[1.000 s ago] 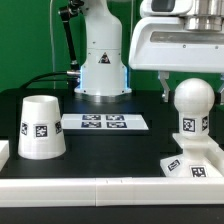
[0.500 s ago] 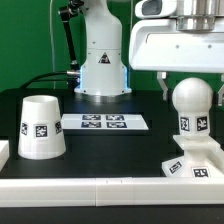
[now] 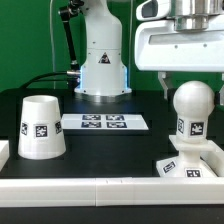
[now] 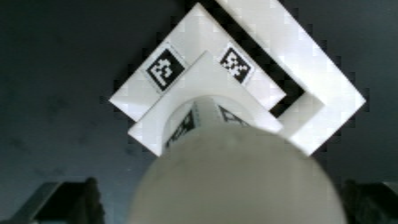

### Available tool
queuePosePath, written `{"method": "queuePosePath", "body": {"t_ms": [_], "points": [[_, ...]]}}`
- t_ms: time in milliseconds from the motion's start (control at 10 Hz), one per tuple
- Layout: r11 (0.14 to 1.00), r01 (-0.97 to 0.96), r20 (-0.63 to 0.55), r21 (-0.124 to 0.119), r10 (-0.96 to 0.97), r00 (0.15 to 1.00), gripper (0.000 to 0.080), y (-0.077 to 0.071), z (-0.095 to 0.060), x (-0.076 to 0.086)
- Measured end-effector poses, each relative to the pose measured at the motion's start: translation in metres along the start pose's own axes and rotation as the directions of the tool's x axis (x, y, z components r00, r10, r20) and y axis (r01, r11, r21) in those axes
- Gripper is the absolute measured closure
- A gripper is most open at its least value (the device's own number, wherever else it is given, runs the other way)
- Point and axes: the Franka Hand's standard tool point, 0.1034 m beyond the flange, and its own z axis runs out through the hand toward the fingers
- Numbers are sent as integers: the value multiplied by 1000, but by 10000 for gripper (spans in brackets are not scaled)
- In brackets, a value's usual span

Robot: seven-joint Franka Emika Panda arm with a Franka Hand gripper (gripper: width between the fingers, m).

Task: Assemble lamp

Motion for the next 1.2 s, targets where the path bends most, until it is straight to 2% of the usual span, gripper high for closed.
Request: {"method": "queuePosePath", "body": {"t_ms": [200,400,600,800,1100,1200], "points": [[990,142,-7,-14,-142,990,101,-3,2,-4],[899,438,-8,-17,-438,899,101,0,1,2],[775,631,-3,-17,-631,776,101,9,1,14],[718,696,-1,-20,-696,718,101,9,1,13],[564,825,2,-29,-826,564,101,10,1,15],[442,896,-3,-40,-897,442,101,9,2,15]]}}
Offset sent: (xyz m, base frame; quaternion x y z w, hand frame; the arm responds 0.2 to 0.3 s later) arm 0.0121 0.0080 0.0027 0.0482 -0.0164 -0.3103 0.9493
